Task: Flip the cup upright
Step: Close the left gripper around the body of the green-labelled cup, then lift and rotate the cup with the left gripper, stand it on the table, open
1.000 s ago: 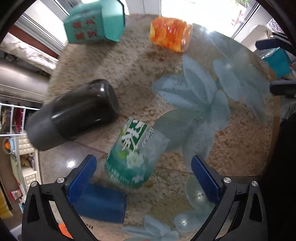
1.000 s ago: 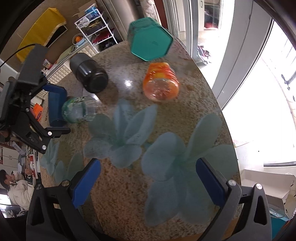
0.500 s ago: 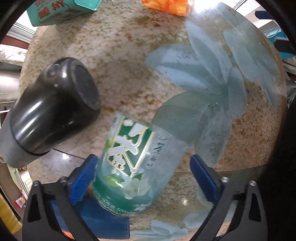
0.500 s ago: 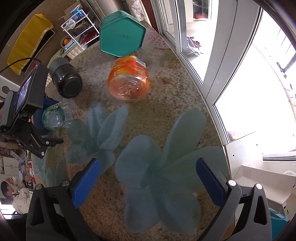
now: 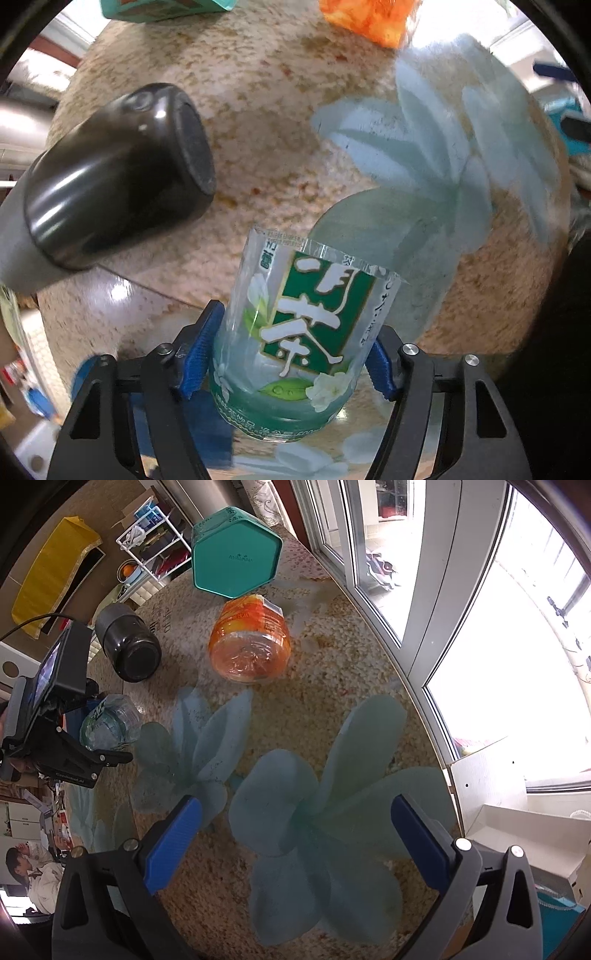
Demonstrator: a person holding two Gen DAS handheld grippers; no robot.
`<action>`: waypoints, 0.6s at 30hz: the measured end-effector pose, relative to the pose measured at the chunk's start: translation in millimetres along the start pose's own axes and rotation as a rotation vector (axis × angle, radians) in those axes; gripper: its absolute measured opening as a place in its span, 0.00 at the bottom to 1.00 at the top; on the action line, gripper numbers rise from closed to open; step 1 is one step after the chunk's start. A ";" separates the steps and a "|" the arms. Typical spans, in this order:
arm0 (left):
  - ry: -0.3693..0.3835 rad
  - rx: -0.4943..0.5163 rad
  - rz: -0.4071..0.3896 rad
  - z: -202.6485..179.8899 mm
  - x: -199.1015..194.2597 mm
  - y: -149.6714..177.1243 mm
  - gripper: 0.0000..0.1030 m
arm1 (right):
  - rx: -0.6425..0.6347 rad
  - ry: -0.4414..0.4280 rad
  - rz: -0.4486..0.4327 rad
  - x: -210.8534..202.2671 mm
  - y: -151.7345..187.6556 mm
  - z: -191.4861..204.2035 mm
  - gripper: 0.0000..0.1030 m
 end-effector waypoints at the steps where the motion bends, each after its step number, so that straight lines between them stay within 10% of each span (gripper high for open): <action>1: -0.005 -0.027 -0.019 0.2 -6.9 3.5 0.71 | -0.001 0.002 -0.005 -2.2 0.2 1.3 1.00; 18: -0.097 -0.400 -0.160 -34.2 -91.5 91.4 0.72 | -0.091 0.037 -0.060 -42.6 46.6 52.0 1.00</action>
Point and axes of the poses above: each gripper's, at about its wrist camera, not at the fingertips, and x roughly the way its jaws point, z to its left, y to its underside, the point moved 2 cm from there along x, roughly the way its jaws point, and after that the axes turned 10 degrees about -z, right-handed, at the moved point
